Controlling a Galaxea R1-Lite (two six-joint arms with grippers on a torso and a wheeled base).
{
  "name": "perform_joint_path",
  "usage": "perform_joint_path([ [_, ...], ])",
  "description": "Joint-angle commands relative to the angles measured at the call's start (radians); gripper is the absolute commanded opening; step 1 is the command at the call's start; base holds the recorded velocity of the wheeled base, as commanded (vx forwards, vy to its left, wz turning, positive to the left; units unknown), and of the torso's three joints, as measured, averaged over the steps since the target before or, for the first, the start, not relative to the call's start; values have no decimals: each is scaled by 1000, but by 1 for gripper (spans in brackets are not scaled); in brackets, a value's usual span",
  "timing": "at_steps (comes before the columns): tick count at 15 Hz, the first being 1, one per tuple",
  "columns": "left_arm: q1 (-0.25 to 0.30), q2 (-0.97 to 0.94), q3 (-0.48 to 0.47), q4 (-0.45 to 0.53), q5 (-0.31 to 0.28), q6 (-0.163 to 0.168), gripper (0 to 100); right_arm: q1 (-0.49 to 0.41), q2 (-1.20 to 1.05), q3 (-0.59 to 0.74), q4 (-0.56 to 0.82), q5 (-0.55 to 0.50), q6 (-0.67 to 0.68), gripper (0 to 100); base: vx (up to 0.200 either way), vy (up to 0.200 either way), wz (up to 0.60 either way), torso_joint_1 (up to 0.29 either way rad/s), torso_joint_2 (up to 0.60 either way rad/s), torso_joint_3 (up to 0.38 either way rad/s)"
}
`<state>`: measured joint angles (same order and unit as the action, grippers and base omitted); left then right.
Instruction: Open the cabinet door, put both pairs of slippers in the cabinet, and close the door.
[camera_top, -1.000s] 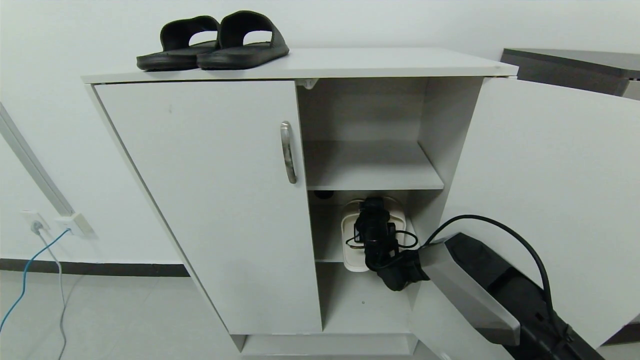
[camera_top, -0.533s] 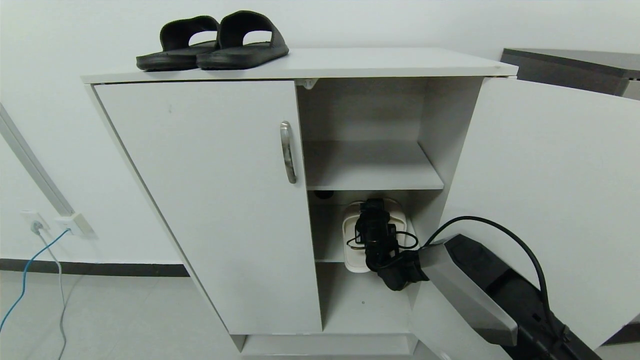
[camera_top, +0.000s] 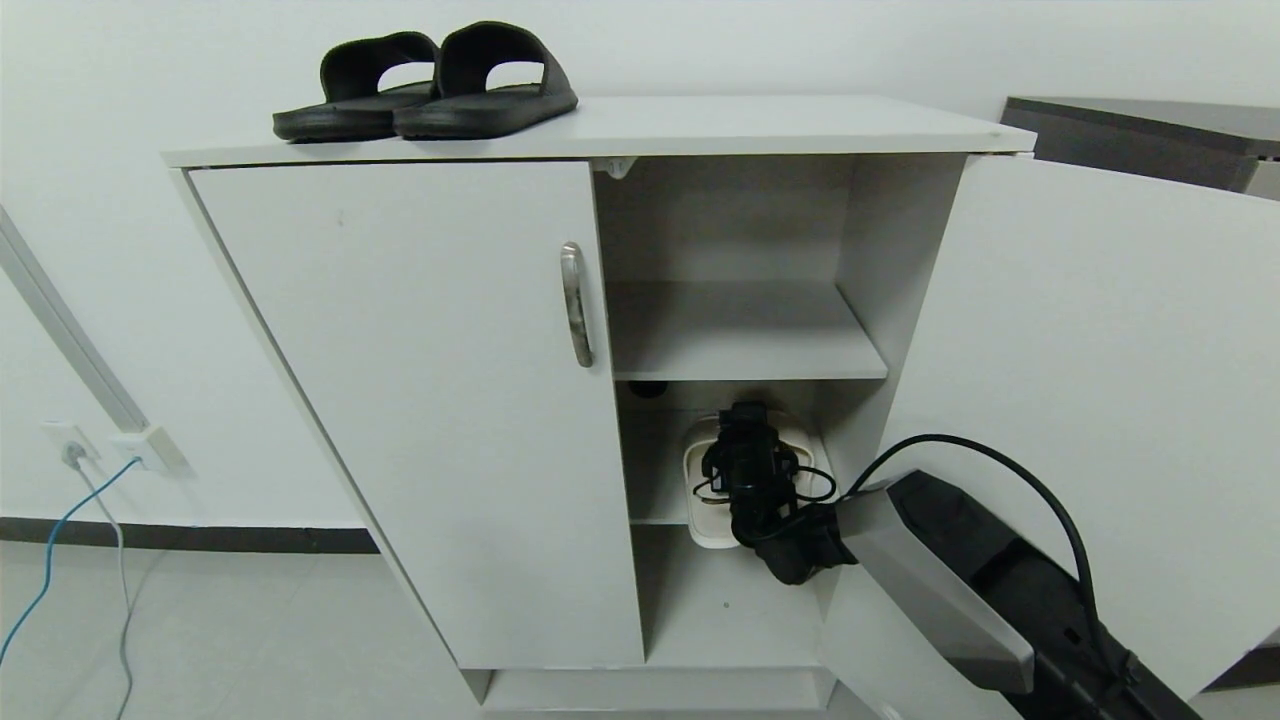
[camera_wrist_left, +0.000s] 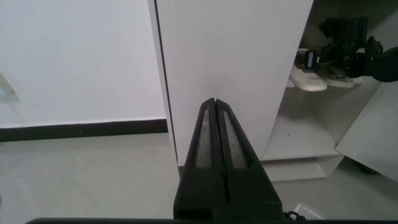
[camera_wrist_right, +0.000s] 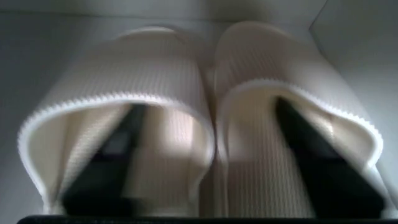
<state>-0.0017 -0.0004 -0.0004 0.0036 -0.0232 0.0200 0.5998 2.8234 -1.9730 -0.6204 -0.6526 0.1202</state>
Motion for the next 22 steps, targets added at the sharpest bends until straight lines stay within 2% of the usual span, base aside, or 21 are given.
perform_joint_path([
  [1, 0, 0, 0, 1, 0, 0, 0, 5, -21, 34, -7, -4, 6, 100, 0, 0, 0, 0, 0, 0],
  [4, 0, 0, 0, -1, 0, 0, 0, 29, -121, 212, -93, -9, 15, 100, 0, 0, 0, 0, 0, 0],
  [9, 0, 2, -1, 1, 0, 0, 0, 107, -332, 625, -312, -16, 16, 100, 0, 0, 0, 0, 0, 0],
  [13, 0, 2, 0, 1, 0, 0, 0, 163, -499, 888, -378, -16, 62, 100, 0, 0, 0, 0, 0, 0],
  [17, 0, 0, -1, -1, 0, 0, 0, 189, -630, 1037, -378, -16, 96, 100, 0, 0, 0, 0, 0, 0],
  [22, 0, 2, -1, 1, -1, -2, 0, 216, -680, 1079, -375, -15, 93, 100, -200, 0, 0, 1, 0, 1],
])
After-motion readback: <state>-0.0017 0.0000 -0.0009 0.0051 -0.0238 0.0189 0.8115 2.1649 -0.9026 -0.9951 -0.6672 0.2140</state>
